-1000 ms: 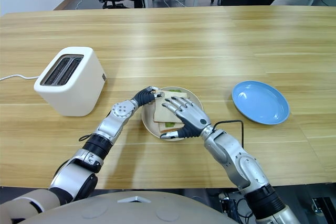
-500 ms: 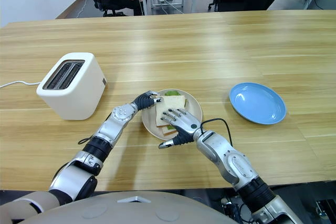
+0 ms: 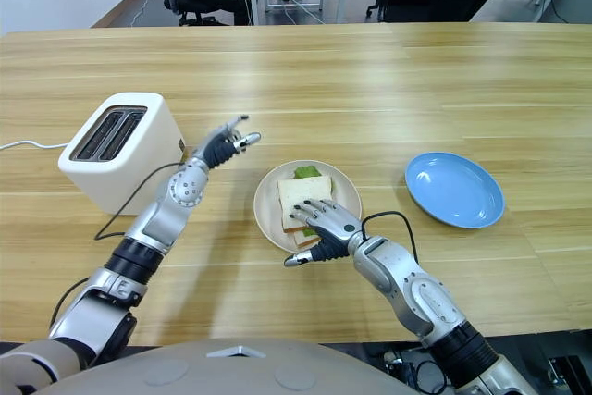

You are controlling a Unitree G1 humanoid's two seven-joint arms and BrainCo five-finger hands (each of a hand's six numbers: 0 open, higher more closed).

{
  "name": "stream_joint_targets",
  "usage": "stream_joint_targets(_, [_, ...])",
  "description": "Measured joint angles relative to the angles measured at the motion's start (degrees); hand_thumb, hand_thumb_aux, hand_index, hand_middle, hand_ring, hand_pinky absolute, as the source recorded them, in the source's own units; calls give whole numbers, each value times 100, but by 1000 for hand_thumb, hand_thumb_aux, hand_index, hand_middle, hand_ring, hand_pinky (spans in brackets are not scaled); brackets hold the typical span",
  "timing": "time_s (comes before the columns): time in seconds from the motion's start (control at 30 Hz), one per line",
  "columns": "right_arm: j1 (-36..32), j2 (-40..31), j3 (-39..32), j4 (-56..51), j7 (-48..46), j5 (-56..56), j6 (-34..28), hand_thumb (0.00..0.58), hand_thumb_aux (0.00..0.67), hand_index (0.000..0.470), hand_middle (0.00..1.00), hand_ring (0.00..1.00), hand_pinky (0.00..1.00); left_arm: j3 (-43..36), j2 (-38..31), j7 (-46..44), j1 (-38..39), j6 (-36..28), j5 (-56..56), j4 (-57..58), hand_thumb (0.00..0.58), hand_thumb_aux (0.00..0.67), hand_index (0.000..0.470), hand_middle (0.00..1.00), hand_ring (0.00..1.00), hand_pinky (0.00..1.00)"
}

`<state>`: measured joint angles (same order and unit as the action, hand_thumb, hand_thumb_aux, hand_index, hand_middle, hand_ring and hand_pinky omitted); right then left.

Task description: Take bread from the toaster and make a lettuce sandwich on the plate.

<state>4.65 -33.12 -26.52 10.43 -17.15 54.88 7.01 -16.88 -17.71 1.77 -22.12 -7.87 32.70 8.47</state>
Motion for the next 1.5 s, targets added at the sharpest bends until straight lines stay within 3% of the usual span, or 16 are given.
stream_joint_targets(0.2, [-7,0,-11,2,-6,-57,-47,0,0,0,0,0,0,262,-225,432,131,-170,541,-737,0,0,0,0,0,0])
stream_joint_targets(0.4, [60,216,374,78,463,-699,223,0,0,0,0,0,0,647,99,1,526,142,-492,-740,0,0,0,0,0,0])
stream_joint_targets(0.47, [-19,479,847,408,1236,-893,479,0,0,0,0,0,0,742,189,-162,655,328,-896,-610,0,0,0,0,0,0])
stream_joint_targets(0.6, [-319,524,1588,1073,1931,-1111,790,0,0,0,0,0,0,762,299,-369,673,522,-1275,-531,0,0,0,0,0,0])
stream_joint_targets(0.8, [-15,386,2299,1524,1839,-1626,812,0,0,0,0,0,0,829,-228,-796,791,566,-1235,-1198,0,0,0,0,0,0])
stream_joint_targets(0.83, [104,249,2442,1523,1622,-1771,719,580,670,460,1000,1000,1000,934,-466,-987,813,535,-1266,-1498,313,215,148,1000,1000,1000])
stream_joint_targets(0.87, [203,164,2552,1507,1417,-1917,607,580,670,460,1000,1000,1000,1054,-641,-1156,838,492,-1306,-1729,580,670,460,1000,1000,1000])
stream_joint_targets(1.03, [1545,-1186,2778,1591,-672,-3258,260,580,670,460,1000,1000,1000,1597,-1800,-2768,1879,-264,-2197,-2843,580,670,460,1000,1000,1000])
stream_joint_targets(1.17, [2338,-1615,2872,2028,-1762,-4261,84,580,670,460,1000,1000,1000,1749,-2600,-3686,2593,-533,-2446,-3495,580,670,460,1000,1000,1000])
stream_joint_targets(1.33, [2378,-1650,2540,2433,-2355,-4685,-145,580,670,460,1000,1000,1000,1331,-3189,-4367,3255,-274,-2288,-3649,580,670,460,1000,1000,1000])
stream_joint_targets(1.5, [1876,-1483,1848,2248,-2538,-4335,-327,580,670,460,1000,1000,1000,449,-3014,-4612,3105,-225,-1914,-3394,580,670,460,1000,1000,1000])
